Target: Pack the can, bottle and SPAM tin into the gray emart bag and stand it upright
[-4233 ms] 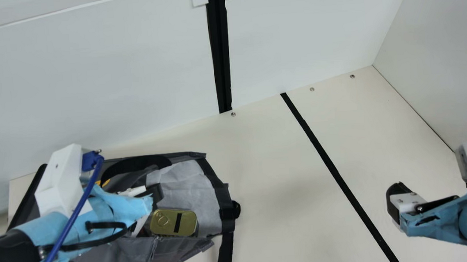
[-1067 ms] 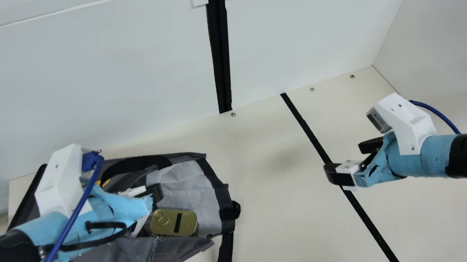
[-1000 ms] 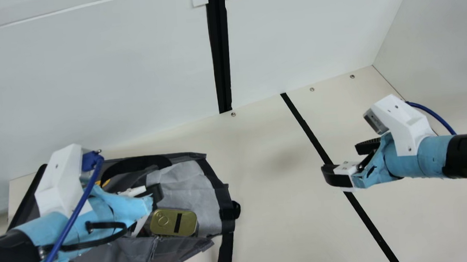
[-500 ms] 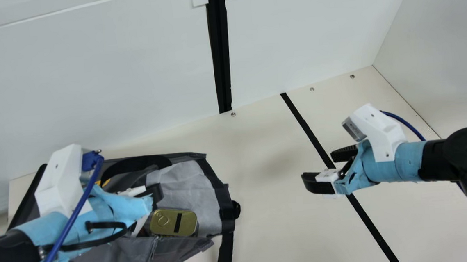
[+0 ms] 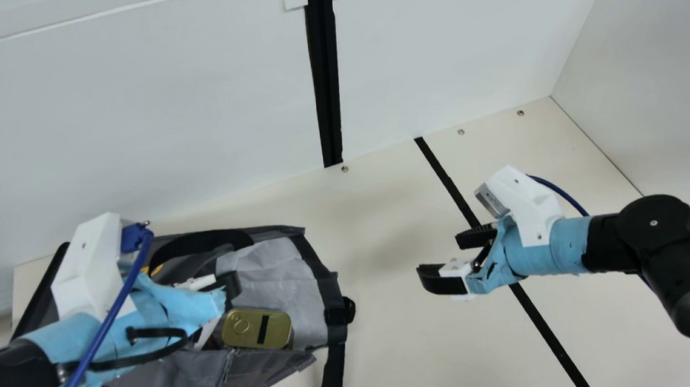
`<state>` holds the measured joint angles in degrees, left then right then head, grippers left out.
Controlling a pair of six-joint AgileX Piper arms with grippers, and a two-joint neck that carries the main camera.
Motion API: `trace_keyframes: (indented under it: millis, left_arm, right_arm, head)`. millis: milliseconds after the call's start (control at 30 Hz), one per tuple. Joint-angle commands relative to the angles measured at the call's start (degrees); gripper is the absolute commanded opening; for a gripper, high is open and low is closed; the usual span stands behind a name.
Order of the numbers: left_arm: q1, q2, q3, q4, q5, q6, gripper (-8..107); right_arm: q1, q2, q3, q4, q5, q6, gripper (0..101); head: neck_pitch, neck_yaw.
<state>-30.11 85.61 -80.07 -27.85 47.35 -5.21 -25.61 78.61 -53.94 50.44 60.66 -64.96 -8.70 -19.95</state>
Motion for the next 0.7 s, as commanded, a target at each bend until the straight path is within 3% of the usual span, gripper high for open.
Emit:
trace_keyframes:
  millis: [0, 667]
  left_arm:
    - [0.0, 0.0, 0.0, 0.0, 0.0, 0.0, -8]
    - [0.0, 0.0, 0.0, 0.0, 0.0, 0.0, -8]
  right_arm:
    - [1.1, 0.3, 0.3, 0.4, -0.4, -0.3, 95]
    - [13.1, 6.3, 3.1, 6.9, -7.9, -3.2, 95]
  head:
    - [-1.3, 0.0]
    - [-1.3, 0.0]
